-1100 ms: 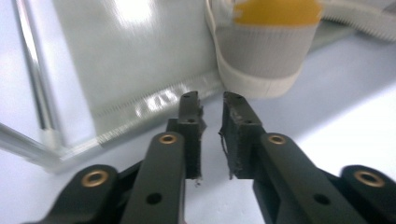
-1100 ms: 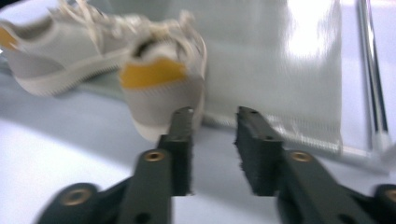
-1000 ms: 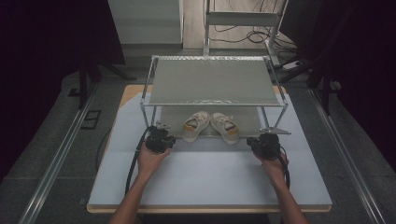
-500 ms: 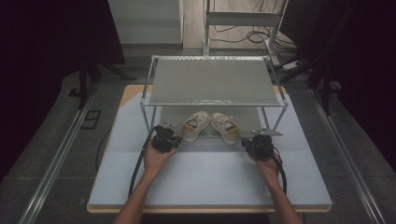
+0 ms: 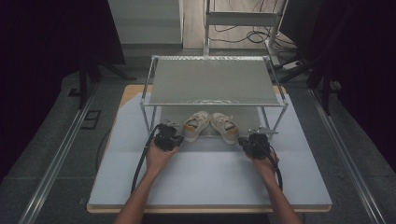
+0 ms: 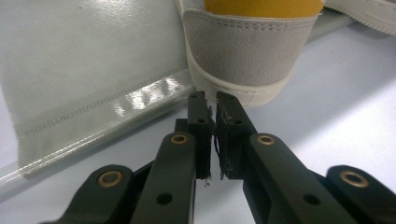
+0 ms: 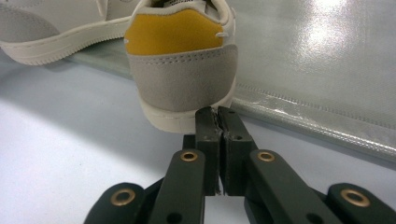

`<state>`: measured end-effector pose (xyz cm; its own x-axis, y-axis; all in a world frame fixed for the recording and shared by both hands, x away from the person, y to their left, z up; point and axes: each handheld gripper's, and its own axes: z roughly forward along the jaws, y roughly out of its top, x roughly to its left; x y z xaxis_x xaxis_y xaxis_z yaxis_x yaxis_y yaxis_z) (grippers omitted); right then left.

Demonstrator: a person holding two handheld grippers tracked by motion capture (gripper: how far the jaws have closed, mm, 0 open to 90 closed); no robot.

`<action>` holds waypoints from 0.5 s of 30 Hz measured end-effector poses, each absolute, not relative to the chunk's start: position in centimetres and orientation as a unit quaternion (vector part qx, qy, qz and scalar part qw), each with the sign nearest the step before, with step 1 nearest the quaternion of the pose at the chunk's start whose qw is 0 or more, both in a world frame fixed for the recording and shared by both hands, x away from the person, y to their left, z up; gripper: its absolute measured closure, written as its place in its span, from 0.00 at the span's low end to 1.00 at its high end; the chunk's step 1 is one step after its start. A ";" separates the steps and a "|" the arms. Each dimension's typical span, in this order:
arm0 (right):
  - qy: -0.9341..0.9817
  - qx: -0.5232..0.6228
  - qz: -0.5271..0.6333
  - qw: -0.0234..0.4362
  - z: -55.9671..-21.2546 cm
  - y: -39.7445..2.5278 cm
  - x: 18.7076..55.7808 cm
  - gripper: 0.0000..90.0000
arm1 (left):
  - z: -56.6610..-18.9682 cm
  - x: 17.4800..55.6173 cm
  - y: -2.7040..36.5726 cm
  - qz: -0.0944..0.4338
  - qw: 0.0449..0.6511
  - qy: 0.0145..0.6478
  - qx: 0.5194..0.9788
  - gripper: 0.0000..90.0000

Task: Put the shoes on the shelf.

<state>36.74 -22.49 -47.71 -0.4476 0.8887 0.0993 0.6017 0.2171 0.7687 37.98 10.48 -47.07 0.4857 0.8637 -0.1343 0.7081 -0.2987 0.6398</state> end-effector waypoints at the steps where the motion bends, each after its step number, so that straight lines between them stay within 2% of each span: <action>1: 0.759 0.490 0.387 0.186 -47.7 -22.4 36.7 0.98 | -47.1 38.0 10.4 0.117 0.327 0.491 0.799 0.93; 15: 0.766 0.464 0.410 0.173 -47.8 -20.5 36.4 0.98 | -47.1 37.8 8.1 0.095 0.340 0.471 0.809 0.92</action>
